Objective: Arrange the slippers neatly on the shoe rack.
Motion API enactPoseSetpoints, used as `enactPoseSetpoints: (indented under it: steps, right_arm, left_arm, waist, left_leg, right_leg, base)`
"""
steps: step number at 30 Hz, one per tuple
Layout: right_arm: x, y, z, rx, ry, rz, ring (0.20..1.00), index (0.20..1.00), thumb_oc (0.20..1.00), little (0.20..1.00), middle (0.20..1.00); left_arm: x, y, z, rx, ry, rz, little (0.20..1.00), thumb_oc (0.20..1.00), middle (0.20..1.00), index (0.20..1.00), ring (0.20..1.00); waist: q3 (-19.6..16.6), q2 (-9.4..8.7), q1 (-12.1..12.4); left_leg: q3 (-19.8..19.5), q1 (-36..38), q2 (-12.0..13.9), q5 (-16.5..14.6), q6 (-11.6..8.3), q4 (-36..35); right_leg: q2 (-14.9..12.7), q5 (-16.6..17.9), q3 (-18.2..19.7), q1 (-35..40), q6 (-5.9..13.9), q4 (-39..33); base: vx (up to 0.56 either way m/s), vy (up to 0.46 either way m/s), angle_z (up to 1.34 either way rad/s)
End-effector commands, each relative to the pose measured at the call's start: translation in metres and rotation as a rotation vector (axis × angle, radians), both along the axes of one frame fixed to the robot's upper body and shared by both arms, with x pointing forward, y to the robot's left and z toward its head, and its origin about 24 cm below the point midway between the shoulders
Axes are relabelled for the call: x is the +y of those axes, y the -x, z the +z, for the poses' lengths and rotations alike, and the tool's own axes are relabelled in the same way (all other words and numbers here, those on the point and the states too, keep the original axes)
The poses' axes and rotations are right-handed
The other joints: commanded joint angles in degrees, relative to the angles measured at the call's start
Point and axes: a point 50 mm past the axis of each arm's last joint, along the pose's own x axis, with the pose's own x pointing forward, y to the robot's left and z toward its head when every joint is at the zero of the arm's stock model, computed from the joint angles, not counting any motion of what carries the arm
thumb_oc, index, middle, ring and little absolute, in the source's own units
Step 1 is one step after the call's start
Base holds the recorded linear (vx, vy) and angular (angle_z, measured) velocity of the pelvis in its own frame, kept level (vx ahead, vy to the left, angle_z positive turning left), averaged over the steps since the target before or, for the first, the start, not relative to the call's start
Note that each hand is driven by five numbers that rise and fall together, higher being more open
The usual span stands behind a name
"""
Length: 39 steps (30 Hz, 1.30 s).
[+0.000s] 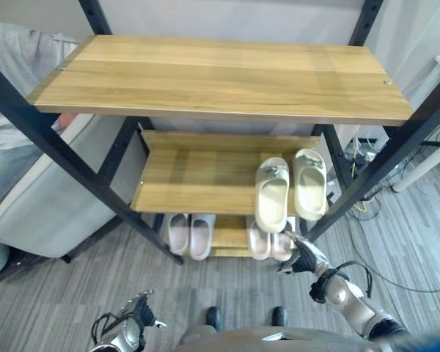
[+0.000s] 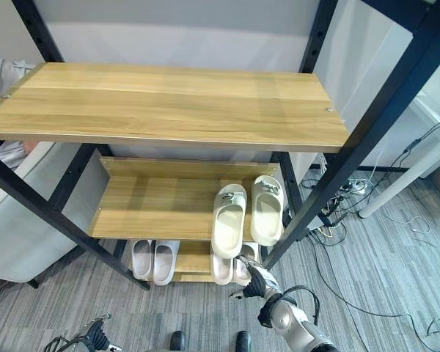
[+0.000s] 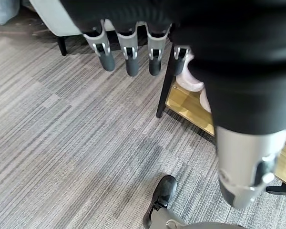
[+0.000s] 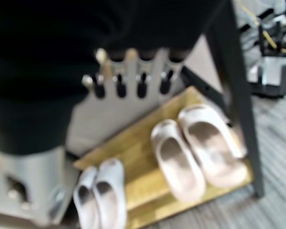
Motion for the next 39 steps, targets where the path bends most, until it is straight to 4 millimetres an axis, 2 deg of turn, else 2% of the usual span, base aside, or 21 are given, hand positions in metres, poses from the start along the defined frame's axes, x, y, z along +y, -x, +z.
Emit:
enactPoseSetpoints:
  steps: [1, 14, 21, 27, 31, 39]
  right_arm:
    - [0.004, -0.028, 0.029, -0.154, -0.031, 0.017, 1.0, 1.0, 1.0, 1.0, 1.0]
    - [0.006, -0.03, 0.027, -0.156, -0.034, 0.002, 1.0, 1.0, 1.0, 1.0, 1.0]
    - [0.007, -0.007, 0.003, -0.029, -0.026, 0.01, 1.0, 1.0, 1.0, 1.0, 1.0]
    - [0.011, 0.002, -0.008, 0.035, -0.03, 0.015, 1.0, 1.0, 1.0, 1.0, 1.0]
    - [0.016, -0.003, -0.006, 0.026, -0.039, 0.026, 1.0, 1.0, 1.0, 1.0, 1.0]
    - [0.035, -0.028, 0.011, -0.051, -0.066, 0.075, 1.0, 1.0, 1.0, 1.0, 1.0]
  left_arm:
    - [-0.005, -0.021, 0.003, -0.023, -0.013, -0.055, 1.0, 1.0, 1.0, 1.0, 1.0]
    - [-0.006, -0.022, 0.003, -0.038, -0.013, -0.062, 1.0, 1.0, 1.0, 1.0, 1.0]
    - [-0.013, -0.022, 0.001, -0.028, 0.002, -0.073, 1.0, 1.0, 1.0, 1.0, 1.0]
    - [-0.016, -0.026, 0.001, -0.037, 0.009, -0.086, 1.0, 1.0, 1.0, 1.0, 1.0]
    - [-0.017, -0.028, 0.002, -0.05, 0.007, -0.089, 1.0, 1.0, 1.0, 1.0, 1.0]
    - [-0.015, -0.029, 0.004, -0.055, -0.009, -0.105, 1.0, 1.0, 1.0, 1.0, 1.0]
  waist:
    - [1.4, 2.36, 1.7]
    - [1.3, 2.66, 1.9]
    - [1.5, 2.78, 1.2]
    - [1.7, 3.21, 1.1]
    - [1.9, 3.47, 1.4]
    - [2.2, 3.42, 2.9]
  left_leg:
    - [-2.8, 0.0, -1.5, -4.6, -0.1, 2.5]
    - [-3.0, 0.0, -1.6, -4.5, -0.17, 2.2]
    - [-2.8, 0.5, -1.6, -4.6, -0.07, 2.0]
    - [-2.8, 0.4, -1.7, -4.5, -0.06, 2.0]
    - [-3.0, 0.2, -1.8, -4.4, -0.03, 1.9]
    - [-3.5, -0.7, -1.9, -4.2, -0.08, 2.1]
  right_leg:
    - [0.0, -4.8, 0.0, -2.6, 3.29, 6.9]
    - [0.0, -4.8, -0.3, -2.4, 3.28, 6.5]
    - [0.1, -5.2, -0.2, -2.4, 3.18, 7.3]
    - [0.1, -5.3, -0.2, -2.8, 3.13, 7.7]
    - [0.0, -5.2, -0.3, -2.9, 3.16, 7.6]
    - [-0.3, -4.6, -1.0, -3.0, 3.32, 6.7]
  base:
    - [0.01, 0.001, 0.06]
    - [0.01, 0.001, 0.0]
    - [0.0, 0.0, 0.0]
    - [0.0, 0.0, 0.0]
    - [0.0, 0.0, 0.0]
    - [0.0, 0.024, 0.05]
